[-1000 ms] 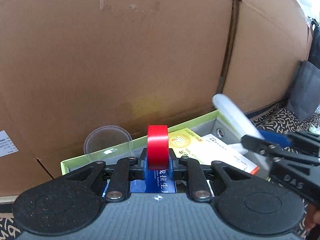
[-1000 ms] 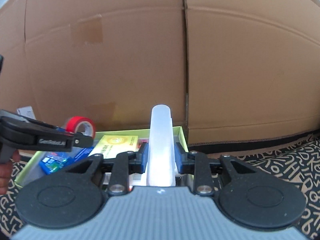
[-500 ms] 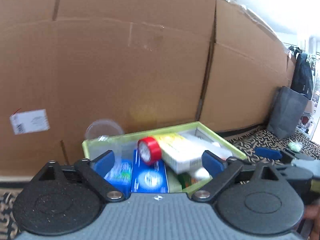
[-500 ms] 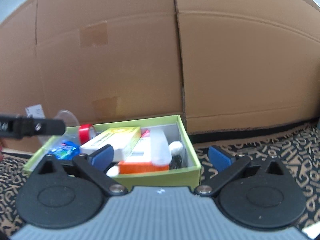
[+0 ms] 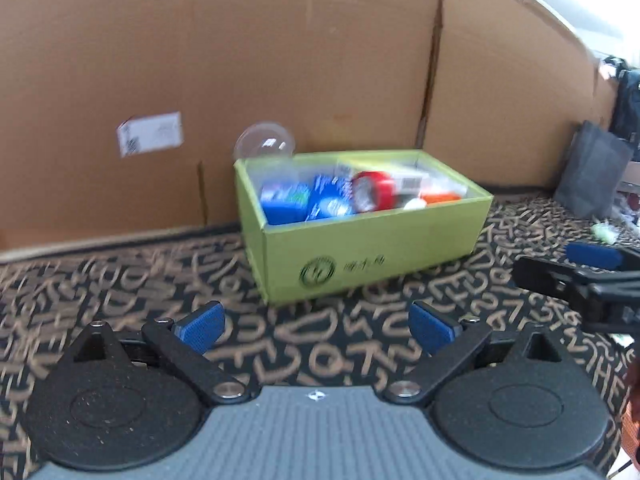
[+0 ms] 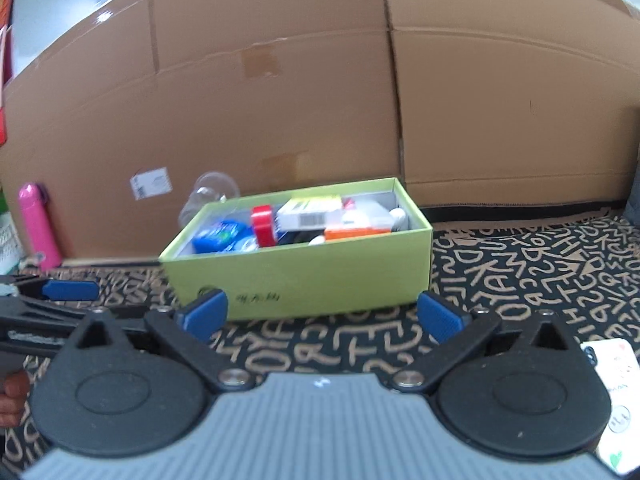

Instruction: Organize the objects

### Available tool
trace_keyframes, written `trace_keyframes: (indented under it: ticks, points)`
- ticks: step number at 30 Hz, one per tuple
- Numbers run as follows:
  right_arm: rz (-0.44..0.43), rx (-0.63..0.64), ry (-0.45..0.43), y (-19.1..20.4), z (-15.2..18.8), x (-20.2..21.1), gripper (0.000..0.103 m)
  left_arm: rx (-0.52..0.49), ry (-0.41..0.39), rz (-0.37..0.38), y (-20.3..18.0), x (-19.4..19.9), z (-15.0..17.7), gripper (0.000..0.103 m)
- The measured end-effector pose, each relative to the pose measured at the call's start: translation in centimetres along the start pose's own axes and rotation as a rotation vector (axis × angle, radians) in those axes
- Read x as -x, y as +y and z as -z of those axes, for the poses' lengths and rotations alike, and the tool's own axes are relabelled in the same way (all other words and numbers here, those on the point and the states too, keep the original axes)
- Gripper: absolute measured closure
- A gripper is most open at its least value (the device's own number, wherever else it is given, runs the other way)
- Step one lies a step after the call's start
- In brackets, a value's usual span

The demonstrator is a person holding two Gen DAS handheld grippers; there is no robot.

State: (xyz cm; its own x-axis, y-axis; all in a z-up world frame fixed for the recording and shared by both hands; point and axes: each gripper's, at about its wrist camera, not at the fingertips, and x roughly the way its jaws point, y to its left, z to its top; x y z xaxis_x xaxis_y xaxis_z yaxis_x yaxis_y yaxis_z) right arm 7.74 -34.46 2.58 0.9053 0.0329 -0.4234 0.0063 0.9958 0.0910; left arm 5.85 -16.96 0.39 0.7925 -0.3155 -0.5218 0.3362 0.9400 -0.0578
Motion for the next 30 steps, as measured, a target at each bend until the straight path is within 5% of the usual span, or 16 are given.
trace_keyframes:
  ticks: [13, 30]
  points:
    - [0.031, 0.056, 0.01, 2.3, 1.9, 3.8, 0.0, 0.035, 0.074, -0.078, -0.4, 1.8, 1.6, 0.002]
    - [0.031, 0.078, 0.049, 3.4, 3.4, 2.3, 0.0, 0.031, 0.075, -0.109, 0.0, 2.2, 1.9, 0.002]
